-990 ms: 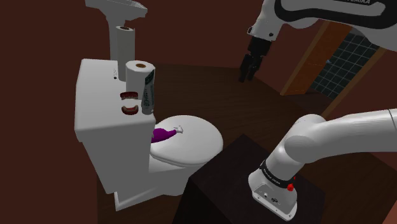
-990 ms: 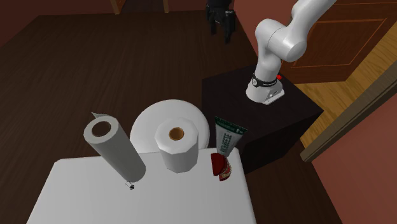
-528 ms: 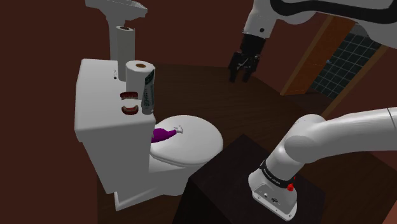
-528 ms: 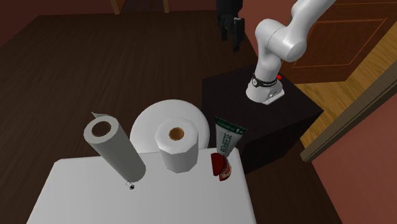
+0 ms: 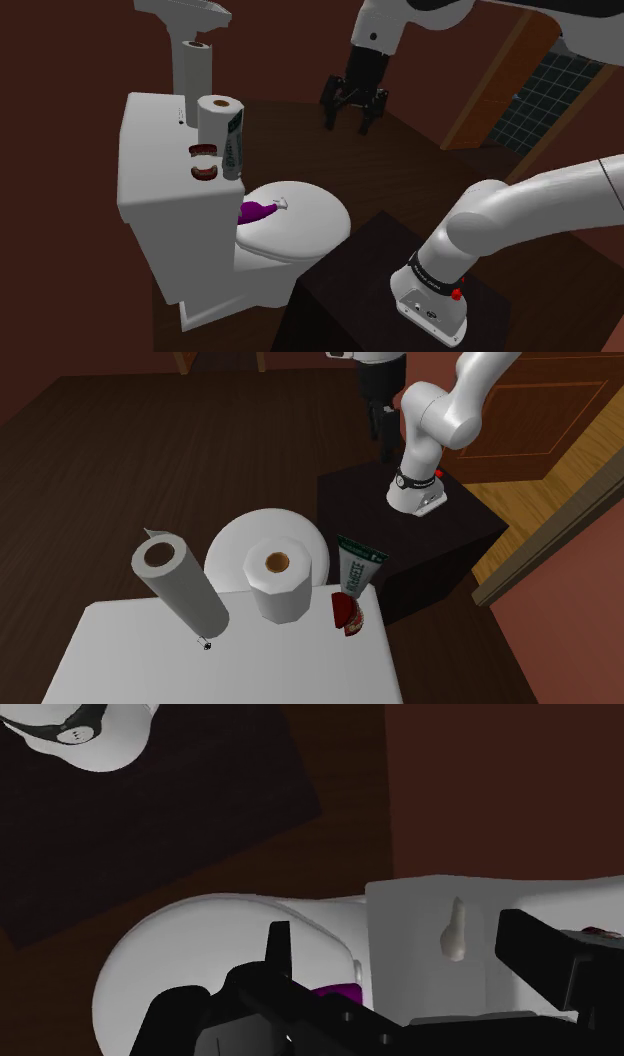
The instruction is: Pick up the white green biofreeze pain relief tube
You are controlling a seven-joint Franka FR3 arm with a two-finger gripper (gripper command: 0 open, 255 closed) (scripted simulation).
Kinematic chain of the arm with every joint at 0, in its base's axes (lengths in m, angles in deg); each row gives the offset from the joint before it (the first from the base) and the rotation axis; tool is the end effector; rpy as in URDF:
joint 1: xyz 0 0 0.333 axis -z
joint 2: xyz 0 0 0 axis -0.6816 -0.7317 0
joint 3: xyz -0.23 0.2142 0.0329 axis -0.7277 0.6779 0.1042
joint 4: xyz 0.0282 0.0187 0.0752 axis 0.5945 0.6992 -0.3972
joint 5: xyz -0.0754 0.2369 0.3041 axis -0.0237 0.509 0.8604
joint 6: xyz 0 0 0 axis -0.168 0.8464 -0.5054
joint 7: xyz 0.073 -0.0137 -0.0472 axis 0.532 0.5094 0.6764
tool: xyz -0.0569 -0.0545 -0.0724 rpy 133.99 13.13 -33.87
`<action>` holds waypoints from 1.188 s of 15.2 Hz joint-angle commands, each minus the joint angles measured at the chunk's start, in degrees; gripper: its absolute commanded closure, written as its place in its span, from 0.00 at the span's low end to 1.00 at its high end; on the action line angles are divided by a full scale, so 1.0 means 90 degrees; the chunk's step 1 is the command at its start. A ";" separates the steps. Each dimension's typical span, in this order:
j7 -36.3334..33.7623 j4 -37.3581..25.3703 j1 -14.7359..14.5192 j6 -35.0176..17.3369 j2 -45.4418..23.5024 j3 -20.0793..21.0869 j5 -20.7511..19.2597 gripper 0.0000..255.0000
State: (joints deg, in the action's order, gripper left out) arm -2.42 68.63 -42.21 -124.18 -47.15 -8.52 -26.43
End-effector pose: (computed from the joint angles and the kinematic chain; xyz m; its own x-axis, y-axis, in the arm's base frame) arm 0.3283 0.1400 0.5627 0.9204 -0.3472 -0.1798 -0.3693 -0.9230 -0.1080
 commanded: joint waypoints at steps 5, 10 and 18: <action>-0.1950 -0.0912 0.0192 -0.0297 -0.1025 0.0858 0.0497 0.00; -0.3567 -0.1861 0.0381 -0.0637 -0.2111 0.1524 0.0564 0.00; -0.5901 -0.3401 0.0412 -0.1167 -0.3979 0.2228 0.0002 0.00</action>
State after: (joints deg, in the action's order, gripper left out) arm -53.69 39.34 -38.36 -134.19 -81.26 11.14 -25.67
